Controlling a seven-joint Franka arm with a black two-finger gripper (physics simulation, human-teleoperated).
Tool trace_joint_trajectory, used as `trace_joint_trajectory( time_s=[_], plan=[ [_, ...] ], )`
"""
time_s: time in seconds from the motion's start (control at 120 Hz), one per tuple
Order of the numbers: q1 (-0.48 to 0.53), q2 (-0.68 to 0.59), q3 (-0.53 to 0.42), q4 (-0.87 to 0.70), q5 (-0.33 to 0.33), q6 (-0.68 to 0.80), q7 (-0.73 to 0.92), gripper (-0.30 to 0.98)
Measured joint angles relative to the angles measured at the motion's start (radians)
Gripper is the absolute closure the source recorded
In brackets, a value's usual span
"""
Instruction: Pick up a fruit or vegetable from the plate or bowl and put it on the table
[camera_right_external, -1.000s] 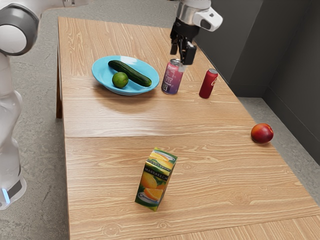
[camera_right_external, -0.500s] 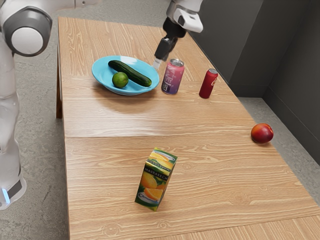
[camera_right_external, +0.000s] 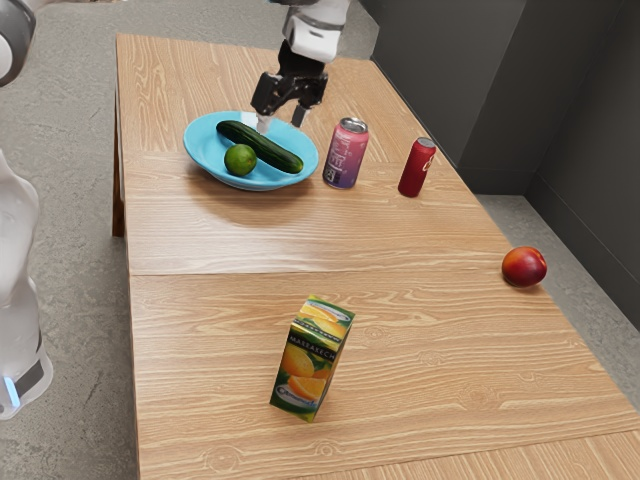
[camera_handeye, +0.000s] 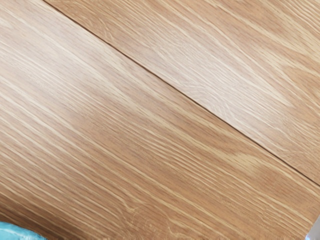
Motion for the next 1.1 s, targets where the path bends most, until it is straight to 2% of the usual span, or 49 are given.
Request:
trace_joint_trajectory(
  time_s=[0.125, 0.267, 0.517, 0.717, 1.1],
  plan=[
    [0.003, -0.065, 0.09, -0.166, 0.018, 0.168, 0.079, 0.0],
    [0.005, -0.071, 0.187, -0.26, 0.048, 0.345, 0.151, 0.0],
    [0.006, 0.009, 0.26, -0.29, 0.091, 0.56, 0.254, 0.0],
    [0.008, 0.014, 0.335, -0.289, 0.097, 0.61, 0.322, 0.0],
    [0.005, 0.01, 0.334, -0.295, 0.094, 0.509, 0.398, 0.0]
  ],
)
